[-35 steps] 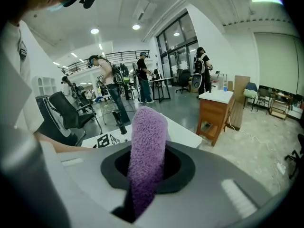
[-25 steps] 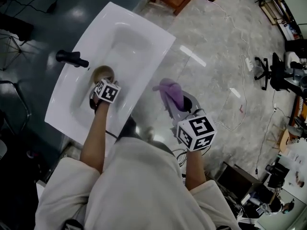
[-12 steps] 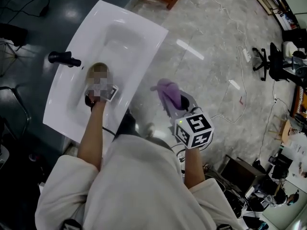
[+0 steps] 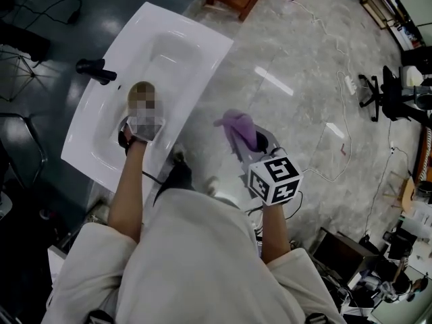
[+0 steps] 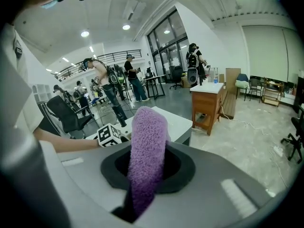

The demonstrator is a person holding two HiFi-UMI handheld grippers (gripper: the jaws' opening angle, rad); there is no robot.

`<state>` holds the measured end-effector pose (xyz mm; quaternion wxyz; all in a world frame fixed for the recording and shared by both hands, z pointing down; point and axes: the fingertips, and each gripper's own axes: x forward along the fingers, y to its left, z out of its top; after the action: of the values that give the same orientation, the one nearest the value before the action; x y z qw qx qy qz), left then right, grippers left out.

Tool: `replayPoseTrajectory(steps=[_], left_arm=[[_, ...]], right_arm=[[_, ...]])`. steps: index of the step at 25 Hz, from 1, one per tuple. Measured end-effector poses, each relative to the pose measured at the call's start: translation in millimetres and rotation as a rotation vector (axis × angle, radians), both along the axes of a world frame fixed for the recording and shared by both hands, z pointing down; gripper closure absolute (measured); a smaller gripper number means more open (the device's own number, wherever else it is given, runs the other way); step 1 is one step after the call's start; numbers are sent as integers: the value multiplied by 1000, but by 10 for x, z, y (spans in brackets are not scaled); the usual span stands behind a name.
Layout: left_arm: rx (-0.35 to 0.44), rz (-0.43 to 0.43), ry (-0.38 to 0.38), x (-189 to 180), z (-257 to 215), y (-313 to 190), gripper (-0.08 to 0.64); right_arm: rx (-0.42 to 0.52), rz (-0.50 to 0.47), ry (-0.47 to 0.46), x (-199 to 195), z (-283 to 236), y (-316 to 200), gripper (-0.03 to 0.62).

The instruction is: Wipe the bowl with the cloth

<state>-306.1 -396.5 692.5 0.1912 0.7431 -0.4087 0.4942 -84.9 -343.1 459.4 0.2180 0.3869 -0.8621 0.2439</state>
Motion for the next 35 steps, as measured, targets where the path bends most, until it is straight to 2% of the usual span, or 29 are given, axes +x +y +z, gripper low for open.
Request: replayPoseTrajectory(steps=[12,18,20,25,27,30,35], left_arm=[[201,74,79,984,-1064,801,549],[266,127,208,1530,-1597,1215,549],[270,157,277,1816,-1708,1417,549],[220,253,612,2628,-1985,1994,549],[186,311,717,2903,-2082,2221,549],[138,375,817,3212,-2191,2536,549],[92,444,901,3547,-2296,2926,549]], right_arm=[[36,-3,-41,832,-186,911,540],[76,-7,-82,1111,-340,1273,540],[95,-13,-112,1205,-403,1433,540],[148,-69,-192,1315,-603,1814,540],[166,-82,-220,1362,-693,1930,540],[187,-100,-222,1429,-776,2107,540],[208,-192,-199,1430,-829,2424,541]])
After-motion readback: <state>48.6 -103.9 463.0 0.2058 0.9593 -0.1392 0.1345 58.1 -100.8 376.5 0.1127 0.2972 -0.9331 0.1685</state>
